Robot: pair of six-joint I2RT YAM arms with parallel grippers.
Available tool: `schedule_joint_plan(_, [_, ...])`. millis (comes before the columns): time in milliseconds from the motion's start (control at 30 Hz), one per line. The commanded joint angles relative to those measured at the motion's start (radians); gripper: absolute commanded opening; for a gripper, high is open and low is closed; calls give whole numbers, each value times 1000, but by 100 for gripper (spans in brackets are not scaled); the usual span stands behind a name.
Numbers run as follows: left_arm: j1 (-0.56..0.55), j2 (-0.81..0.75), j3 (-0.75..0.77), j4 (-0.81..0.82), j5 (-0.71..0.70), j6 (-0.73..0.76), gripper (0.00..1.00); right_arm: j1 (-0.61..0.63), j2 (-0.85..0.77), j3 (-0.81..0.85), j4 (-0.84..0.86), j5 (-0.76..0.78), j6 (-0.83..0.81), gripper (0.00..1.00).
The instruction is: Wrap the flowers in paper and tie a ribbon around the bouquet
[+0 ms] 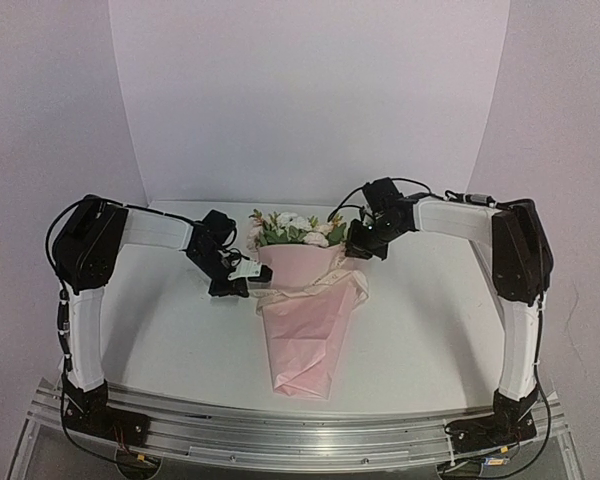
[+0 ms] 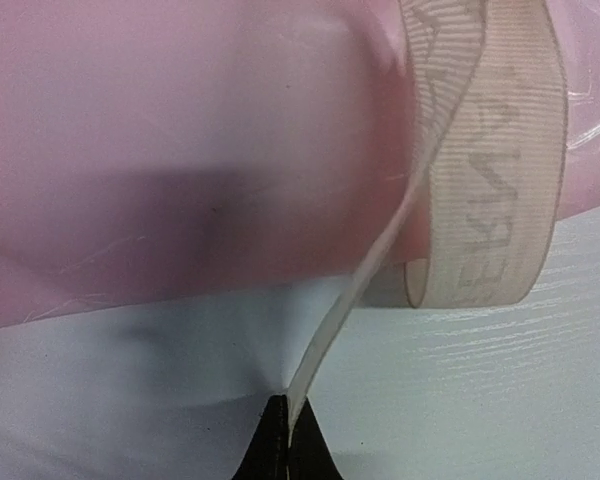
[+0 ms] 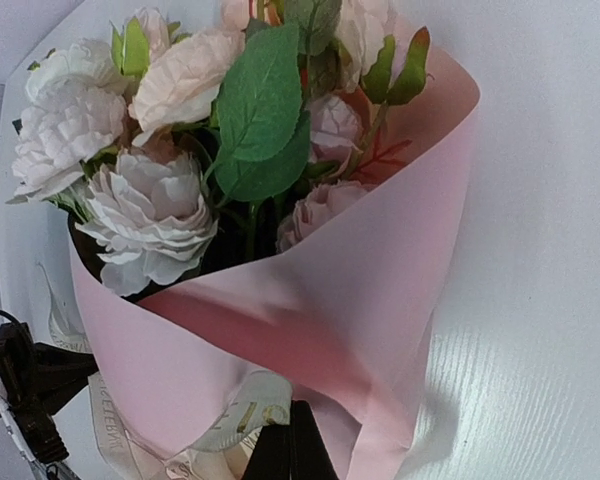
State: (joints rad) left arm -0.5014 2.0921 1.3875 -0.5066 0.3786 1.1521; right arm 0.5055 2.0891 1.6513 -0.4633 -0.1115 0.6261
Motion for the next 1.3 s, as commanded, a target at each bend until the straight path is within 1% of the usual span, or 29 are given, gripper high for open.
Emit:
schedule_joint_plan(0, [32, -16, -58, 23, -93, -54, 0, -46, -78, 37, 6, 34, -36, 0])
schedule_joint_plan(100, [51, -48, -81, 43, -116, -75, 0, -64, -109, 20, 0, 51, -48, 0])
schedule_joint_plan(233, [70, -77, -126, 55, -144, -53, 0, -79, -191, -17, -9, 100, -66, 0])
schedule_joint_plan(367, [71, -98, -166, 73, -139, -46, 0, -79, -276, 18, -19, 95, -128, 0])
schedule_joint_plan(467, [72, -94, -149, 62, -122, -67, 0, -77, -322, 54, -19, 60, -176, 0])
schedule_joint_plan(600, [63, -98, -112, 36, -79, -95, 0, -67, -360, 93, -16, -37, -229, 0])
schedule_joint_plan(667, [53, -101, -83, 10, -55, -112, 0, -61, -366, 106, -15, -90, -238, 0])
schedule_joint_plan(733, [40, -107, -64, -5, -38, -126, 0, -59, -381, 106, -11, -111, -234, 0])
schedule_joint_plan(900, [35, -105, -65, -7, -47, -130, 0, -60, -450, 96, -13, -13, -223, 0])
schedule_joint_plan(967, [35, -105, -77, 2, -51, -135, 0, -60, -460, 105, -16, -11, -205, 0])
schedule_joint_plan(1033, [34, -109, -70, 1, -31, -155, 0, -47, -450, 129, -20, -39, -195, 0])
schedule_joint_plan(1100, [22, -109, -45, -14, -13, -173, 0, -10, -439, 163, -22, -42, -221, 0])
schedule_joint_plan(1267, [-19, -113, 44, -62, 34, -200, 0, 68, -411, 331, -25, -16, -257, 0])
